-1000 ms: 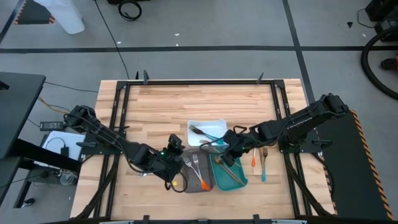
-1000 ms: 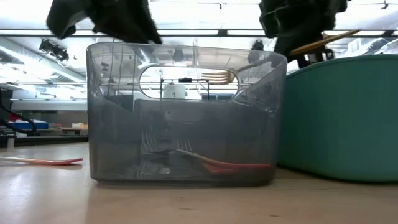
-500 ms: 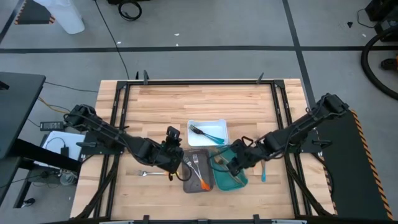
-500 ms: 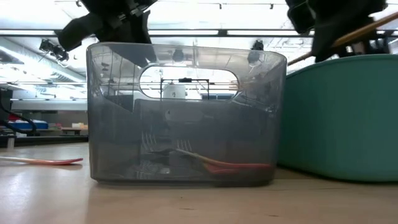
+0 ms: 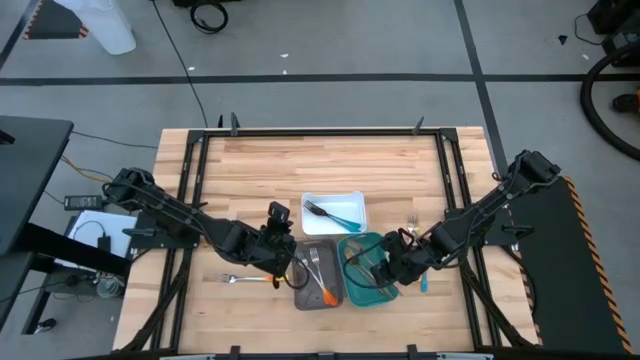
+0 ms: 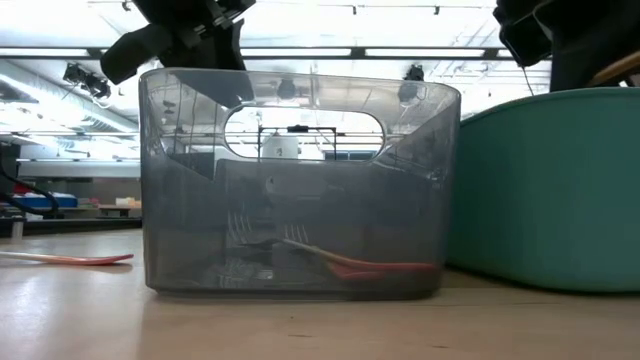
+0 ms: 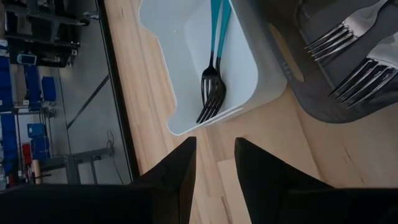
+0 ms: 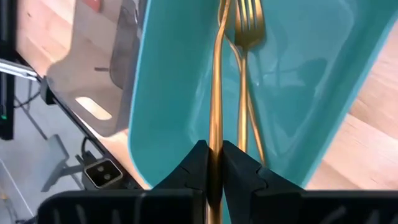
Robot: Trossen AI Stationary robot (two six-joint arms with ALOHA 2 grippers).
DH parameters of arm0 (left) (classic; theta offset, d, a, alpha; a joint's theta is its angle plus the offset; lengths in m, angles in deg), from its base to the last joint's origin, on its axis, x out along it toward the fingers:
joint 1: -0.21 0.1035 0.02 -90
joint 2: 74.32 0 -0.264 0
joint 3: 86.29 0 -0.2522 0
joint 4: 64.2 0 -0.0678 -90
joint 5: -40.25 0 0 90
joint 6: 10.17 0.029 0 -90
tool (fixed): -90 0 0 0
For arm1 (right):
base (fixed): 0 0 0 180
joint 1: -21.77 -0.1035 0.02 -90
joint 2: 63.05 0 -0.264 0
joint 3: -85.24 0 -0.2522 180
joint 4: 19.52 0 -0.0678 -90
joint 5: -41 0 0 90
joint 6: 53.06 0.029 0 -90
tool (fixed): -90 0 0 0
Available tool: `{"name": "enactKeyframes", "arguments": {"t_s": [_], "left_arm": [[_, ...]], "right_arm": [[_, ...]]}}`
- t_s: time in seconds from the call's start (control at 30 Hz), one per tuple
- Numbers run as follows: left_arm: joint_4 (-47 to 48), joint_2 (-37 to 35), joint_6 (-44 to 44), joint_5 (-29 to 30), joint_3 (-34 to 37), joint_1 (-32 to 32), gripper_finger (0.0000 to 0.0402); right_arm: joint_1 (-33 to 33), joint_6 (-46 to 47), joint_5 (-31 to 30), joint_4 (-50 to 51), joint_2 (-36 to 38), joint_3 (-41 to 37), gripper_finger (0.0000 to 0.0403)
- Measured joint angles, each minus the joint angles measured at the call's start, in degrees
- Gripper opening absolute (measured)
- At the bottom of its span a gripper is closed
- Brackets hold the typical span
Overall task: Sort silverware by color (type)
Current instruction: Put the gold fork into the green bin
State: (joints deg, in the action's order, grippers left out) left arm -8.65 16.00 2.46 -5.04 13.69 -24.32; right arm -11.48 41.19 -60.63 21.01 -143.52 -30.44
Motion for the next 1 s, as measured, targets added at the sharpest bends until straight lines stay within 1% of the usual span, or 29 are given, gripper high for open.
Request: {"name": "enactKeyframes", "arguments": {"t_s": [0.13, 0.23, 0.47, 0.67, 0.77, 0.87, 1.0], "left_arm": [[-0.3, 0.0, 0.0, 0.0, 0.0, 0.0, 0.0118], [-0.3, 0.0, 0.0, 0.0, 0.0, 0.0, 0.0118], [-0.3, 0.0, 0.3, 0.0, 0.0, 0.0, 0.0118], [-0.5, 0.0, 0.2, 0.0, 0.0, 0.0, 0.0118], [-0.5, 0.0, 0.2, -0.1, 0.0, 0.0, 0.0118], [-0.5, 0.0, 0.1, -1.3, 0.0, 0.0, 0.0118], [-0.4, 0.0, 0.1, -1.4, 0.0, 0.0, 0.0118]], "right_arm": [[0.1, 0.1, -1.2, -1.5, 0.0, -0.5, 0.0038], [0.0, 0.3, -1.5, -2.4, -1.3, -0.5, 0.0038], [1.2, -1.1, 1.8, -8.5, -6.5, -0.6, 0.0038], [2.8, -2.5, 4.1, -9.2, -8.6, -0.6, 0.0038], [3.2, -2.8, 4.1, -9.2, -8.5, -0.6, 0.0039], [3.4, -3.1, 4.0, -9.2, -8.5, -0.6, 0.0049], [3.5, -3.2, 3.1, -9.1, -8.5, -0.6, 0.0077]]}}
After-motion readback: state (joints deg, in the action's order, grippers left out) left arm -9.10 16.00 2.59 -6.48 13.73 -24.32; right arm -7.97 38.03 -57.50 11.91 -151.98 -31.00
